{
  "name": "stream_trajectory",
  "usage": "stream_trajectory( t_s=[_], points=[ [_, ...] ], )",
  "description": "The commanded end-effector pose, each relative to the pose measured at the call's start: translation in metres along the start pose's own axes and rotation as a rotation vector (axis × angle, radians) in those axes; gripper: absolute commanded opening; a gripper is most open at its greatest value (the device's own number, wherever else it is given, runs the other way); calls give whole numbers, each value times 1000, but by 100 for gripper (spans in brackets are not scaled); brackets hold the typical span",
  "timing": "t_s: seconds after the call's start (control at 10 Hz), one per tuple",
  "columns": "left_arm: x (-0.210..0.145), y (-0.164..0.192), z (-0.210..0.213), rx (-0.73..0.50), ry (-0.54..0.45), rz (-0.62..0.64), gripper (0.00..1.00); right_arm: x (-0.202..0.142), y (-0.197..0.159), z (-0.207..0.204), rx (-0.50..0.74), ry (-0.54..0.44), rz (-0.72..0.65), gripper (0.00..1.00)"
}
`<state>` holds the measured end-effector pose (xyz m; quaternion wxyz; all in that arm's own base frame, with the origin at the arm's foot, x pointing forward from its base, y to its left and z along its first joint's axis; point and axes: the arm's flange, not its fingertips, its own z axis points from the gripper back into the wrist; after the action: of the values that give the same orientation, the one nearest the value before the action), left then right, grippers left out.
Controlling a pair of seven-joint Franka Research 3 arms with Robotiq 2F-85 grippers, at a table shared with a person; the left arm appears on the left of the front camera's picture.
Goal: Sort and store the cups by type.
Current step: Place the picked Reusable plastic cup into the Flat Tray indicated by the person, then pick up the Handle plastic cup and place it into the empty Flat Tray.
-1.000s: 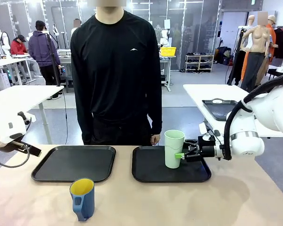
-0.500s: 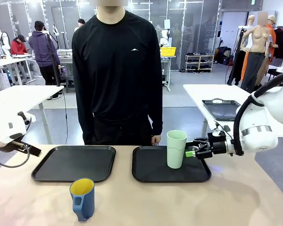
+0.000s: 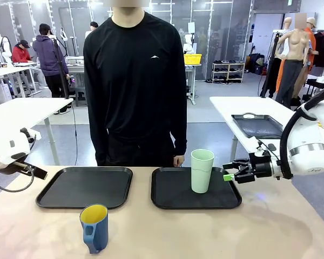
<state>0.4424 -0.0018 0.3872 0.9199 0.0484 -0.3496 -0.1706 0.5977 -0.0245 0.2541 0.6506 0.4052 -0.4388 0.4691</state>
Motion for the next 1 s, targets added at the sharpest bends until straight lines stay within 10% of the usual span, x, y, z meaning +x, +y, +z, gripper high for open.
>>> stream_trajectory(
  t_s=[0.0,0.9],
  points=[
    [0,1,0,1,0,-5,100,0,-2,-8,14,-9,3,100],
    [0,1,0,1,0,-5,100,0,-2,-8,14,-9,3,100]
  ],
)
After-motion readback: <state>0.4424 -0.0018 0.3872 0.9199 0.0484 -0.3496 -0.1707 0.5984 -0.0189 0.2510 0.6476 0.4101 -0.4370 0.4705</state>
